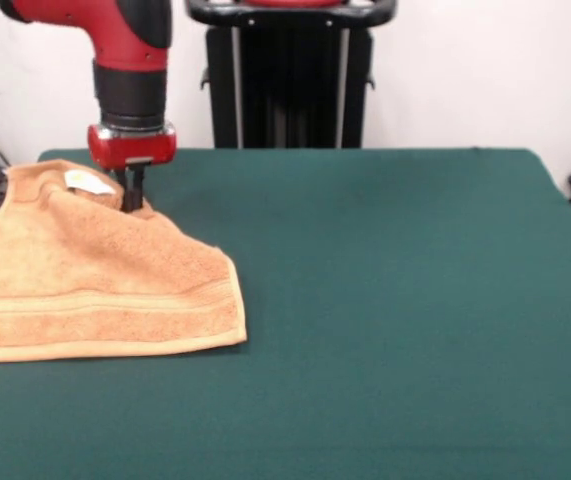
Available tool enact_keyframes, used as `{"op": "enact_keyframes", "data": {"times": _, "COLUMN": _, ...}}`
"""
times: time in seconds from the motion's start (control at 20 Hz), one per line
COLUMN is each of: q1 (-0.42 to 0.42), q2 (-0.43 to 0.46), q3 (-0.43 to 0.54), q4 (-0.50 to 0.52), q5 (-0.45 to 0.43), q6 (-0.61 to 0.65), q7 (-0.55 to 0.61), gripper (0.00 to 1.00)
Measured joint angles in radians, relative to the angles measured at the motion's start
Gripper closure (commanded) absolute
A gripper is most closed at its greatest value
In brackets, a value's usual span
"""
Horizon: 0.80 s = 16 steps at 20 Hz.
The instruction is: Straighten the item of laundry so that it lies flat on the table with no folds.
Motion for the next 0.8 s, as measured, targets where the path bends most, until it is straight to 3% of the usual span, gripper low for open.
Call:
{"op": "enact_keyframes", "data": {"times": 0.15, "q1": -0.057, "q2": -0.008, "q3": 0.062, "q4": 0.003, "q5": 0.008, "q6": 0.067, "q7": 0.000, "gripper": 1.00}}
{"op": "enact_keyframes", "data": {"times": 0.25, "q1": -0.120, "q2": -0.012, "q3": 0.136, "q4": -0.004, "q5": 0.043, "q6": 0.182, "q7": 0.000, "gripper": 1.00}}
{"op": "enact_keyframes", "data": {"times": 0.55, "q1": -0.193, "q2": 0.005, "q3": 0.236, "q4": -0.060, "q5": 0.121, "q6": 0.419, "q7": 0.000, "gripper": 1.00}}
{"op": "enact_keyframes", "data": {"times": 0.8, "q1": -0.225, "q2": 0.026, "q3": 0.283, "q4": -0.102, "q5": 0.147, "q6": 0.545, "q7": 0.000, "gripper": 1.00}}
